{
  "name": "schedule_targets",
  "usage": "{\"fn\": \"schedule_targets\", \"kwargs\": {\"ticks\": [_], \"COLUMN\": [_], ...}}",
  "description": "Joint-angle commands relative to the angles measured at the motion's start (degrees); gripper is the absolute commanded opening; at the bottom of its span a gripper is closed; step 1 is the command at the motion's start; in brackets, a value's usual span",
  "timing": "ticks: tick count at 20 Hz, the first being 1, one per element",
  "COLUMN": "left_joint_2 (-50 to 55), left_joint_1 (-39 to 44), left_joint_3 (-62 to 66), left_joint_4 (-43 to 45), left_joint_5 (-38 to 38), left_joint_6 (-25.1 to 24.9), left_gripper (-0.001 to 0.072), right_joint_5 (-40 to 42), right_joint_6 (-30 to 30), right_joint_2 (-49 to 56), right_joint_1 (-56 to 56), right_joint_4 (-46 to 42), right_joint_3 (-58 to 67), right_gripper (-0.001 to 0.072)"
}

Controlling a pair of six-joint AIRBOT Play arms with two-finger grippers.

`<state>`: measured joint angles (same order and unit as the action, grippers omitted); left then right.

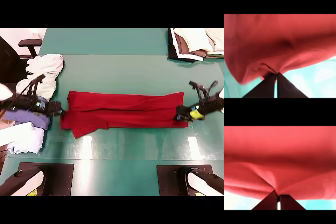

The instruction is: Fold the shirts.

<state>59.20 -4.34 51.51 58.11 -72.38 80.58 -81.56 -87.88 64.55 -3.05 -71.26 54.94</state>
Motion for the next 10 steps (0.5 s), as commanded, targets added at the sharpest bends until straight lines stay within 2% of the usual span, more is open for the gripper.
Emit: {"fn": "schedule_targets", "kwargs": {"ticks": [1,4,7,8,9,10], "left_joint_2": [14.5,22.9,26.5,26.6,26.6,26.6], "left_joint_1": [0.0,0.0,0.0,0.0,0.0,0.0], "left_joint_3": [9.7,16.0,18.6,18.6,18.6,18.6], "left_joint_4": [-0.1,-0.7,-2.7,-3.5,-4.7,-5.6], "left_joint_5": [5.1,6.2,8.7,10.6,12.0,13.1], "left_joint_6": [-2.6,-3.1,-4.3,-4.5,-4.5,-4.5], "left_gripper": [0.0023,0.0024,0.0025,0.0028,0.022,0.0476], "right_joint_5": [2.2,2.5,1.9,2.1,2.3,2.5], "right_joint_6": [1.0,1.7,1.8,2.7,3.9,5.1], "right_joint_2": [11.3,18.2,24.2,25.8,27.1,28.2], "right_joint_1": [0.0,0.0,0.0,0.0,0.4,1.0], "right_joint_4": [-0.3,-0.3,-0.1,1.4,4.0,7.3], "right_joint_3": [11.0,17.7,23.7,25.6,27.4,29.4], "right_gripper": [0.0017,0.0017,0.0024,0.0101,0.0239,0.0356]}}
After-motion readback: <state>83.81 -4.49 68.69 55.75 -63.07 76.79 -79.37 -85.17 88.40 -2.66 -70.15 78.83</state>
